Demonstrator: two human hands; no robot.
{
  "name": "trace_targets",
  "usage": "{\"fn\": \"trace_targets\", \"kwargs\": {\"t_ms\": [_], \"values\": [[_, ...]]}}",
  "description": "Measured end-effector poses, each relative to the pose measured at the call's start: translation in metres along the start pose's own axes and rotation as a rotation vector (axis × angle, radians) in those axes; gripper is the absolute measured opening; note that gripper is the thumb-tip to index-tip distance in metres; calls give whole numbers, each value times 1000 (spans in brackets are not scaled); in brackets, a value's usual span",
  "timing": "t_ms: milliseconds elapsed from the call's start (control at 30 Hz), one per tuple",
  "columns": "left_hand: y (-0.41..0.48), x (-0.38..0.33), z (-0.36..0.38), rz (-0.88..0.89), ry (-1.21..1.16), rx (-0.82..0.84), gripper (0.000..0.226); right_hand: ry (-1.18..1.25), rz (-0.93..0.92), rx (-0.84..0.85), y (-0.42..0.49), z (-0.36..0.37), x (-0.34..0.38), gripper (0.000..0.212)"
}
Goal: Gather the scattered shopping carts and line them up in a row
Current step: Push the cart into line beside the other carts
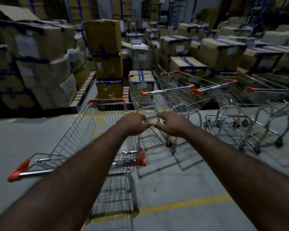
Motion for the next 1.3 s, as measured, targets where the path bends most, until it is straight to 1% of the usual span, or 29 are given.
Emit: {"fn": "trace_targets", "kwargs": {"t_ms": [100,233,433,600,800,933,1067,1100,1200,1233,1300], "values": [[39,-20,-7,34,1,1,63,-4,37,-26,15,-16,-28,81],[97,-29,-10,59,-8,8,69,-22,68,-35,48,-29,-65,84],[192,-16,-14,28,-35,40,71,-60,111,-16,126,-44,-122,75],[256,-6,-17,12,-78,46,69,-27,155,-11,181,-53,-163,75],[331,7,5,-53,-92,46,73,-34,147,67,252,-35,-211,74],[382,13,22,-117,-99,37,69,-37,97,118,316,-20,-239,74],[433,18,34,-161,-110,-22,59,-26,22,148,378,-4,-279,73],[445,20,40,-178,-97,-20,60,-37,10,164,392,1,-292,73],[473,30,65,-270,-4,40,83,-72,19,203,433,14,-333,73],[478,33,75,-287,0,54,86,-88,27,213,443,19,-346,71],[484,39,94,-309,-15,91,83,-115,26,239,459,32,-367,64]]}}
Point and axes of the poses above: each hand's wrist, its own y-axis towards the middle knuckle, its own z-axis out of the palm, x = y × z, the point moved 5 cm from there along y, towards the middle knuckle
